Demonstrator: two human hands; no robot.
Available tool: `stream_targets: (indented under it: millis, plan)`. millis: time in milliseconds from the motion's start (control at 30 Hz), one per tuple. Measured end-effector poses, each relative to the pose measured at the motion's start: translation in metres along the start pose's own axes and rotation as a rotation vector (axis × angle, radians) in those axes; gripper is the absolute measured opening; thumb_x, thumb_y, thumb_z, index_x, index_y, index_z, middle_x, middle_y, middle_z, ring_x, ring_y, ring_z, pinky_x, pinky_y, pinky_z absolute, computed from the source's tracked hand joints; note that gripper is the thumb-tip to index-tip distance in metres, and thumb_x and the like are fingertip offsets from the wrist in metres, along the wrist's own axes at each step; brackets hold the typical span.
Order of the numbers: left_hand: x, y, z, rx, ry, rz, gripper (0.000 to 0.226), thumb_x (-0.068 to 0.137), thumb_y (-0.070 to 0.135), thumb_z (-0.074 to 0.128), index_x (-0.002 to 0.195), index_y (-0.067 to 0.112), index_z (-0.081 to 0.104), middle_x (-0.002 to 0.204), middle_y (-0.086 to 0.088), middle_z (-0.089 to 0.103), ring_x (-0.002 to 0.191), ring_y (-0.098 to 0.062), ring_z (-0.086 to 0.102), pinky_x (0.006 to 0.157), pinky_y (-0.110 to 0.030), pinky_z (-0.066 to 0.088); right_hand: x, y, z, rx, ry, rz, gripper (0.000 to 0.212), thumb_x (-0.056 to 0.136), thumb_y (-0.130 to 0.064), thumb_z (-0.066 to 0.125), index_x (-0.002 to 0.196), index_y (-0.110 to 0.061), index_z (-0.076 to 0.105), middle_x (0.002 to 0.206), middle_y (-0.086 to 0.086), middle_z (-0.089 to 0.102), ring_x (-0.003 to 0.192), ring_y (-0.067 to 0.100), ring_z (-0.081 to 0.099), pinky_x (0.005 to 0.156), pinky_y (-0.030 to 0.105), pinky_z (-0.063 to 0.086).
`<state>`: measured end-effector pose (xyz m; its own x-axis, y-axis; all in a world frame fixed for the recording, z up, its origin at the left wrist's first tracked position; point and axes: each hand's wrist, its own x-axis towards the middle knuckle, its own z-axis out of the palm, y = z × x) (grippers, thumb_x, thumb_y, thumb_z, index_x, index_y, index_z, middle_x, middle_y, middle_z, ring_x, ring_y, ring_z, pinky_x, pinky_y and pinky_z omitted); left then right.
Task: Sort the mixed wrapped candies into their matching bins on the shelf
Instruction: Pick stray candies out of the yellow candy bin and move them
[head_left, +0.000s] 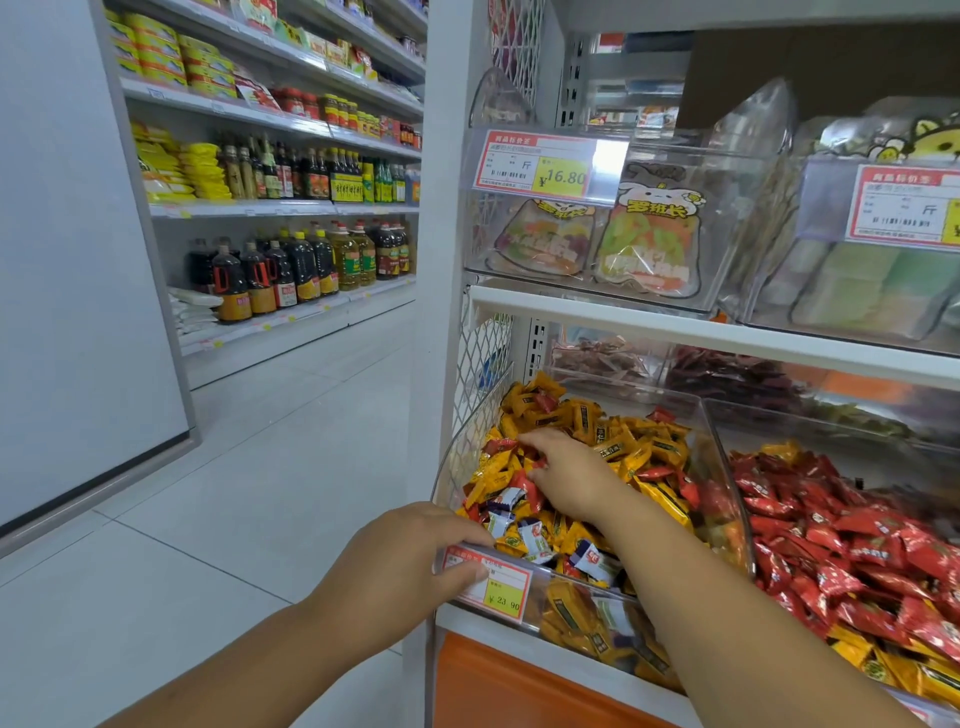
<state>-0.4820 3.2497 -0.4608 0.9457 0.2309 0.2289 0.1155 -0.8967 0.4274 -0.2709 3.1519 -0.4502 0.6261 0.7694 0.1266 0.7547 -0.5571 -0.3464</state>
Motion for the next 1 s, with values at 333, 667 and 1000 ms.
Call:
stream_targets:
  millis: [333, 667, 1000]
  plan:
    - [0.001, -0.001, 0.002, 0.000, -0.001, -0.009, 0.034, 0.090, 0.048, 0.057, 0.125, 0.046, 0.056, 0.125, 0.021, 0.056, 0.104, 0.007, 0.043, 0.074, -0.002, 0.034, 0.001, -0.002, 0.002, -0.020, 0.074, 0.055, 0.032, 0.093, -0.025, 0.060, 0.125, -0.025, 0.059, 0.137, -0.001, 0.050, 0.120, 0.022, 0.052, 0.098, 0.035, 0.045]
    - [0.001, -0.002, 0.001, -0.003, -0.011, -0.003, 0.035, 0.090, 0.049, 0.056, 0.125, 0.045, 0.055, 0.127, 0.020, 0.055, 0.107, 0.007, 0.042, 0.077, -0.005, 0.037, -0.008, 0.001, -0.006, -0.026, -0.049, 0.087, 0.038, 0.092, -0.027, 0.061, 0.130, -0.026, 0.054, 0.140, 0.005, 0.036, 0.112, 0.025, 0.056, 0.094, 0.034, 0.046]
    - [0.001, -0.004, 0.001, -0.020, -0.011, -0.005, 0.034, 0.089, 0.049, 0.058, 0.123, 0.046, 0.056, 0.124, 0.021, 0.056, 0.109, 0.006, 0.046, 0.076, -0.003, 0.038, -0.022, 0.004, -0.030, 0.390, -0.026, 0.234, 0.027, 0.081, -0.012, 0.076, 0.090, -0.013, 0.050, 0.083, 0.007, 0.063, 0.049, 0.016, 0.058, 0.050, 0.028, 0.050]
